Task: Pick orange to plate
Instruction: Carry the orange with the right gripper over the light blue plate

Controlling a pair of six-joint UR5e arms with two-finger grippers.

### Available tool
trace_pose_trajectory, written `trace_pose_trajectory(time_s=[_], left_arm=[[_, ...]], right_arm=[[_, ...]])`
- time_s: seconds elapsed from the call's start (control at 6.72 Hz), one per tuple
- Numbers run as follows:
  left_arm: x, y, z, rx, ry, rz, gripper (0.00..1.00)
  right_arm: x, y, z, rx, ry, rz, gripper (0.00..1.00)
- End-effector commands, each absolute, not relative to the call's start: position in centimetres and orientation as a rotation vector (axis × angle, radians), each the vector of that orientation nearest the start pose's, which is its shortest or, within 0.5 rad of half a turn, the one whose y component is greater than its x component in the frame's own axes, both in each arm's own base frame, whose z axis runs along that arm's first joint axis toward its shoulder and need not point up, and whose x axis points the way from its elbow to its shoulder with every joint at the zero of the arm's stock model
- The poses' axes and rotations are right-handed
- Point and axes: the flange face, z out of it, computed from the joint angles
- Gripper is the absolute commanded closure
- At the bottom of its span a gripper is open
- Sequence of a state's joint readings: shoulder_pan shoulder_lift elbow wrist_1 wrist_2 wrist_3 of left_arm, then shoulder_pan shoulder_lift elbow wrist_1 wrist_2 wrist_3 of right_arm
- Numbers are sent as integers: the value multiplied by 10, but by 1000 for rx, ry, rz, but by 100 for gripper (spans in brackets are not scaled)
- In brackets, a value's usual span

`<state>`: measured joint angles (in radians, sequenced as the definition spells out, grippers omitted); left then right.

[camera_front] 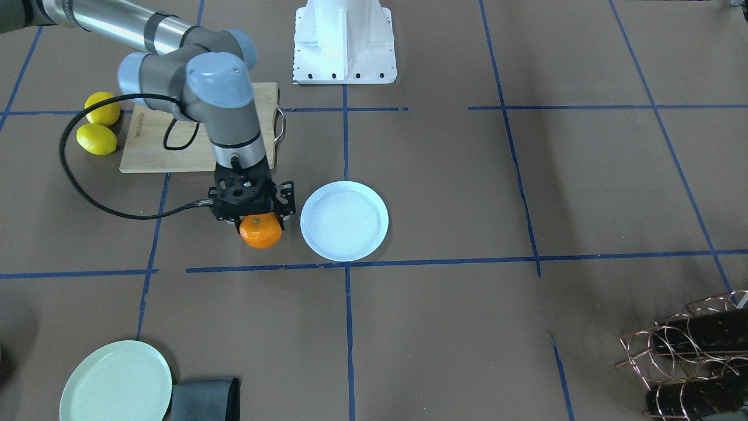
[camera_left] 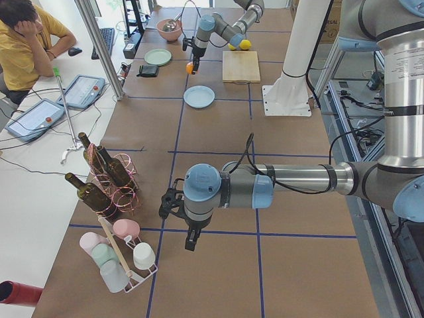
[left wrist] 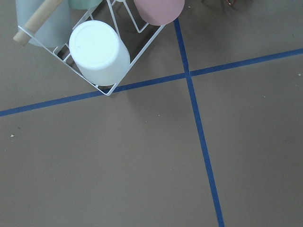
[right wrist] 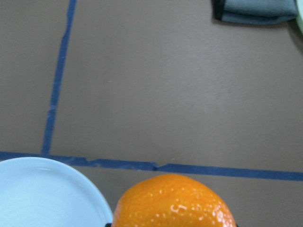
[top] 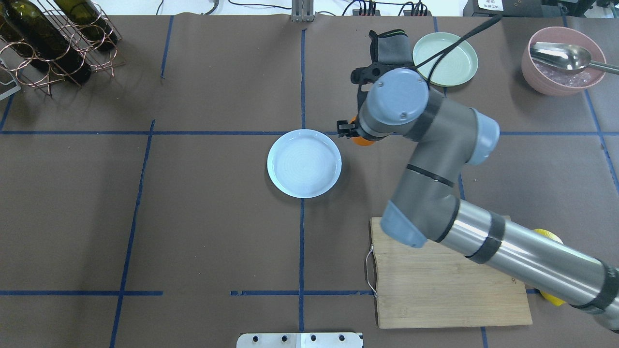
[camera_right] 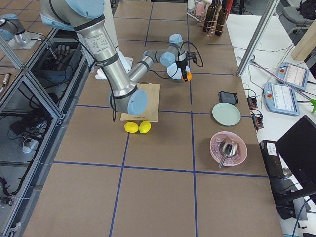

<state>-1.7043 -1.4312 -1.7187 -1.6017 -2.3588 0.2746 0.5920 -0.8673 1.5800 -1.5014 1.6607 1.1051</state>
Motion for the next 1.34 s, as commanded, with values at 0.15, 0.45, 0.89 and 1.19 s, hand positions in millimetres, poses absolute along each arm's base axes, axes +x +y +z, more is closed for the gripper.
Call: trace_pose_trajectory(time_s=[0.15, 0.45, 0.89, 1.19], left_arm=[[-120, -423, 647, 197, 765, 149, 0], [-120, -423, 647, 197, 765, 149, 0], [-120, -424, 646, 198, 765, 150, 0], [-120, -424, 645, 200, 765, 151, 0]], right_arm=[[-647, -471, 177, 292, -643, 169, 61], [-659, -466, 189, 308, -609, 167, 58], [-667, -459, 192, 309, -604, 158, 49], [-665, -459, 189, 313, -613, 157, 0]])
